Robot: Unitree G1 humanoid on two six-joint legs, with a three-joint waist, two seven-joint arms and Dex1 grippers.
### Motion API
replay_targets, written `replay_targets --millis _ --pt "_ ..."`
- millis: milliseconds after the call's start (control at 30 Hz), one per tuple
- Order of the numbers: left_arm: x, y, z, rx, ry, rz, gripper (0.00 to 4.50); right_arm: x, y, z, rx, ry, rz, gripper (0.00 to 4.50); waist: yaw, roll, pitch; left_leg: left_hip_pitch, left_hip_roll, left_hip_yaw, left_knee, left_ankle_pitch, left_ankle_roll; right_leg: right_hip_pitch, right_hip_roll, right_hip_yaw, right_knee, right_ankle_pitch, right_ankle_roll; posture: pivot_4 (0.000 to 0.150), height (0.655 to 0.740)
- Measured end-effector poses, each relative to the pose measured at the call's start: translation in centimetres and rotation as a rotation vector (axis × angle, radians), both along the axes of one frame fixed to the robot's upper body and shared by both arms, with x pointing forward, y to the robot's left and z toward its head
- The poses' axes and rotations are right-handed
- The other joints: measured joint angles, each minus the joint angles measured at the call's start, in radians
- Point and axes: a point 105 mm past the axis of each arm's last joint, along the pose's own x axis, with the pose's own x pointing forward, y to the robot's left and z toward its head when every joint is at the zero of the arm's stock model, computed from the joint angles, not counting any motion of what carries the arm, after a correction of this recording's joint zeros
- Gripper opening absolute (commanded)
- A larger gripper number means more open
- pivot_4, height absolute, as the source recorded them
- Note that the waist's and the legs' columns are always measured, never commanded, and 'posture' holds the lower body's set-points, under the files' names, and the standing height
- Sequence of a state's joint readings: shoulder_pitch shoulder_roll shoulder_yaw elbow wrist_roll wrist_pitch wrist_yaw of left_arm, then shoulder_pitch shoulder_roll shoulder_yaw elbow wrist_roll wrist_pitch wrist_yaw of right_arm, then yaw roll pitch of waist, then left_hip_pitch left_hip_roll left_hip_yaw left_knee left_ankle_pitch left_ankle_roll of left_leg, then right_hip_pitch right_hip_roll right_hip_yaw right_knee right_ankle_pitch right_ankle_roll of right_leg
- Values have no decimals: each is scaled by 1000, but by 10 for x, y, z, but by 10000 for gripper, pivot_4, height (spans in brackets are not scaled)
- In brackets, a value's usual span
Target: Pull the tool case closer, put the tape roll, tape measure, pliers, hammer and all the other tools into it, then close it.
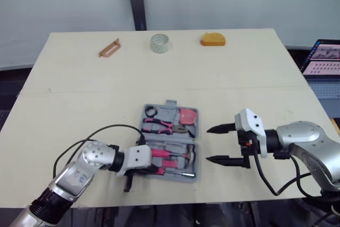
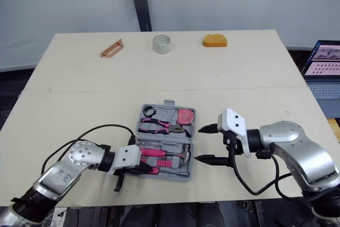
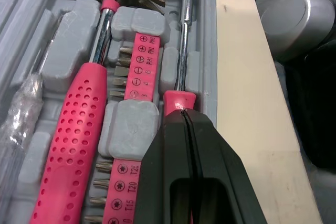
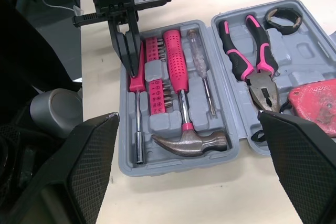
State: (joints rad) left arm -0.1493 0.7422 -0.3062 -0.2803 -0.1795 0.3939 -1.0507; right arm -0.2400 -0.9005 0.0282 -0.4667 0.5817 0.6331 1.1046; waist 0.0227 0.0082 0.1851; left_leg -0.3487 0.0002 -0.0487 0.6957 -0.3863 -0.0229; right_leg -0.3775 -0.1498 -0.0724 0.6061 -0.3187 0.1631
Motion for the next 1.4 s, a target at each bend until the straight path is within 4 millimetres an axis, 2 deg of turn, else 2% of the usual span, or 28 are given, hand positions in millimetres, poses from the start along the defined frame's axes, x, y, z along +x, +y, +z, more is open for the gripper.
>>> replay_targets --millis 100,267,333,467,733,833,1067,1300,1400 --pt "2 3 8 -50 56 61 17704 2 -3 0 5 6 -14 45000 2 0 0 -1 0 -1 1 0 0 0 0 -1 0 0 0 1500 7400" --pt "11 13 40 -127 27 149 43722 10 -18 -6 29 34 -103 45000 0 0 0 -2 0 -2 2 0 0 0 0 -2 0 0 0 1500 7400" --pt "17 22 51 -162 0 205 44429 14 -25 -7 53 32 -157 45000 0 0 0 -2 0 -2 1 0 0 0 0 -2 0 0 0 1500 7400" --pt "31 78 71 -180 -93 462 44429 26 -54 -17 112 44 -338 45000 -1 0 0 -2 0 -2 1 0 0 0 0 -2 0 0 0 1500 7400" --pt "34 165 70 -240 -205 873 44429 51 -87 -23 211 -62 -616 45000 0 0 0 -2 0 -2 1 0 0 0 0 -2 0 0 0 1500 7400" --pt "29 183 68 -243 -226 951 44429 57 -97 -30 226 -78 -701 45000 0 0 0 -2 0 -2 1 0 0 0 -1 -2 0 0 0 1500 7400" --pt "25 187 63 -231 -236 964 44429 60 -103 -37 227 -73 -740 45000 -1 0 0 -2 0 -2 1 0 0 0 -1 -2 0 0 0 1500 7400" --pt "30 178 63 -236 -235 934 44429 59 -99 -35 226 -78 -722 45000 -2 0 0 -2 0 -2 1 0 0 0 0 -2 0 0 0 1500 7400" --pt "32 173 64 -236 -235 917 44429 58 -97 -33 225 -77 -714 45000 -11 0 0 -3 -4 -13 0 0 0 5 -4 -10 2 0 0 1500 7400"
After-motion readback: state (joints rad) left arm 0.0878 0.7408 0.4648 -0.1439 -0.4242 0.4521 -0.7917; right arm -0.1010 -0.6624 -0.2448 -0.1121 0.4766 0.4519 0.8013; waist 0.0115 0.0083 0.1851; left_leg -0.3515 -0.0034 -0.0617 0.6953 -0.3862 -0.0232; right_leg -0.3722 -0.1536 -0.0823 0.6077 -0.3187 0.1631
